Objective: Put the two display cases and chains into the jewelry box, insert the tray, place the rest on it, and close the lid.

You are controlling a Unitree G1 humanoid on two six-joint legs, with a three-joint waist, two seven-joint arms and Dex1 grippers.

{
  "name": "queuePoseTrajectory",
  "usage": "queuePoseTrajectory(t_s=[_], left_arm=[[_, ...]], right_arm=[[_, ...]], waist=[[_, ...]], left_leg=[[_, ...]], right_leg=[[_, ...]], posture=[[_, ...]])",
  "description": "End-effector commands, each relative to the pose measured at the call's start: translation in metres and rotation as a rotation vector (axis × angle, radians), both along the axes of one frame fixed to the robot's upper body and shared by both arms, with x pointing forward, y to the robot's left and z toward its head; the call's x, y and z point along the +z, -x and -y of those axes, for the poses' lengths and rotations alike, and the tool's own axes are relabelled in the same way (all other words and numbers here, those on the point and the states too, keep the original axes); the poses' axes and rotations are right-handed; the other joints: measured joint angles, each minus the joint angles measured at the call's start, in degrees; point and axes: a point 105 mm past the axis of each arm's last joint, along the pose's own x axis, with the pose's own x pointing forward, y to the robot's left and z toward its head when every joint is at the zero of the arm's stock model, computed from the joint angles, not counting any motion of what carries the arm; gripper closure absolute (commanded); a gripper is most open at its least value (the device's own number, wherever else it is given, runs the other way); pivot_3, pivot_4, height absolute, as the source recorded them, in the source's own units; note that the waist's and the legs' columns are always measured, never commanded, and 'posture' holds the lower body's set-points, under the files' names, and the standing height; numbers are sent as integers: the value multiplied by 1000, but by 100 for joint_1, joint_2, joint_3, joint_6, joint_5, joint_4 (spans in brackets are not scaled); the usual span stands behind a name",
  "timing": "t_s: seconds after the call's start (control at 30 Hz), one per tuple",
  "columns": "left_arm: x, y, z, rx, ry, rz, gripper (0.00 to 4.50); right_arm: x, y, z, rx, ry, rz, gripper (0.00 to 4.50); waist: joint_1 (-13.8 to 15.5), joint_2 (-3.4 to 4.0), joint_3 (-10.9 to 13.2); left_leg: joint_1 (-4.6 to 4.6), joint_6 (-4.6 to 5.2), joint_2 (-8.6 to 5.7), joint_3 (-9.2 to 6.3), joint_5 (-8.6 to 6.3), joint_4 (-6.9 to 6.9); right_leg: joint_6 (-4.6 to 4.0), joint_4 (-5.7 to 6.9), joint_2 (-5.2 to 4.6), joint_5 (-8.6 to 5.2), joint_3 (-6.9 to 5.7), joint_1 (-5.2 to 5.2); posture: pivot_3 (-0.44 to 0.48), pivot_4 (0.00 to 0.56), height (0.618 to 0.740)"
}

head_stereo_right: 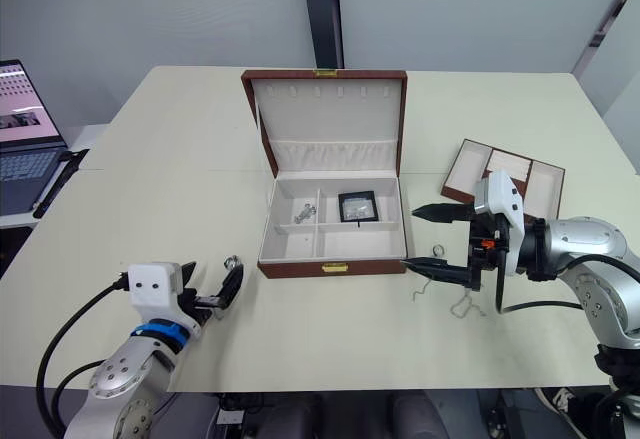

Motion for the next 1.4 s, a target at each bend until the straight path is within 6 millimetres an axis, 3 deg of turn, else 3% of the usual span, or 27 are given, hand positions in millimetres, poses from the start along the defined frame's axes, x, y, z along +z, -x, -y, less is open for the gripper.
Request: queuePoseTrajectory(t_s=[0.03,0.3,0.83,1.33,1.4], left_arm=[[-3,-2,6,5,-26,-22,20],[-20,7,3,21,-36,-107,20],[-28,2,0,15,-34,-132,20],[-35,-1,4,-7,-30,-125,4460],[-34,-1,3,-6,-38,-117,4496]], right_arm=[[9,3,-5,28,-4,42,0],[7,3,-3,24,7,36,0],[5,2,-5,24,-1,27,0],[2,1,-2,9,6,24,0],[2,1,-2,10,5,26,0]], waist=[[-7,0,0],[-6,0,0],[-7,6,-3],[2,11,-6],[2,11,-7]], left_leg=[[1,0,0,2,0,0],[1,0,0,1,0,0],[4,0,1,2,0,-1],[3,0,-1,2,0,-1],[4,0,-1,2,0,-1]], right_leg=[[0,0,0,0,-1,0],[0,0,0,0,0,-1],[0,0,0,0,0,0],[0,-1,-1,0,0,1],[0,-1,-1,0,0,1]], posture=[[0,150,740],[0,150,740],[0,150,740],[0,150,740],[0,150,740]])
